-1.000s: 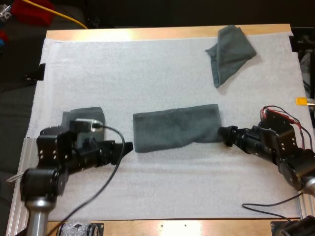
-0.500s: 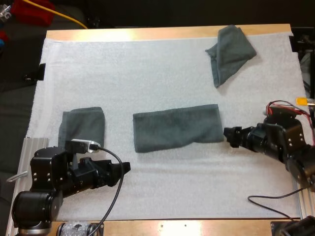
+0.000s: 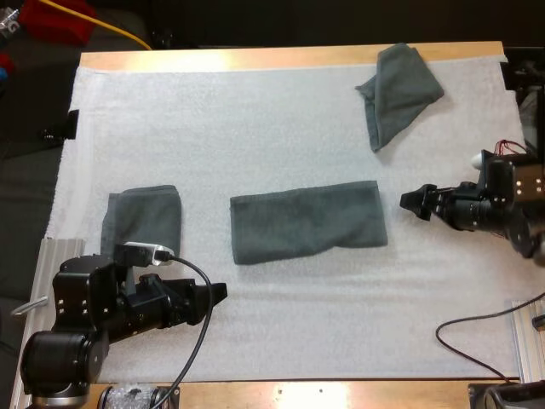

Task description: Pick towel from pile, fold and stack

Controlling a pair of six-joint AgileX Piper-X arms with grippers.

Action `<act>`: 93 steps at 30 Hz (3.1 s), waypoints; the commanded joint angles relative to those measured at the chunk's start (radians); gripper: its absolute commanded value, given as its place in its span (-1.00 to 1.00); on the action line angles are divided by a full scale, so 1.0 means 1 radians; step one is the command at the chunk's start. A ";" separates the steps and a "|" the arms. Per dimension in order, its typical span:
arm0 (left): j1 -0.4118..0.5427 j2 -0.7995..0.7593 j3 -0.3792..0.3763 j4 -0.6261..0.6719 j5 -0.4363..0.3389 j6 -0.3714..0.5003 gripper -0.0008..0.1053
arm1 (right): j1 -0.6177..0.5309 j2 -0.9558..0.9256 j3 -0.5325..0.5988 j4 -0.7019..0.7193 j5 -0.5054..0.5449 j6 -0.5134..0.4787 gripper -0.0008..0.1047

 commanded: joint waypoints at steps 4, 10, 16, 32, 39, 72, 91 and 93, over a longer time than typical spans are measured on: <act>0.002 -0.004 -0.006 0.000 0.013 0.006 0.30 | -0.006 0.094 -0.020 -0.029 -0.046 -0.039 0.42; 0.002 -0.004 -0.006 0.000 0.013 0.006 0.30 | -0.006 0.208 -0.022 -0.100 -0.067 -0.032 0.42; 0.002 -0.004 -0.006 0.000 0.013 0.006 0.30 | -0.005 0.304 -0.025 -0.126 -0.092 -0.027 0.42; 0.002 -0.004 -0.006 0.035 0.026 0.006 0.30 | 0.094 0.444 -0.027 -0.305 -0.115 0.110 0.42; 0.002 -0.004 -0.006 0.036 0.061 0.006 0.30 | 0.147 0.487 -0.029 -0.330 -0.147 0.156 0.42; -0.032 -0.004 -0.006 0.064 0.166 -0.002 0.30 | 0.218 0.386 -0.029 -0.143 0.071 0.073 -0.92; -0.099 -0.004 -0.006 0.109 0.164 0.005 0.30 | 0.218 0.177 -0.029 0.237 0.621 -0.136 -0.92; -0.099 -0.004 -0.006 0.109 0.164 0.005 0.30 | 0.218 0.160 -0.029 0.262 0.682 -0.151 -0.92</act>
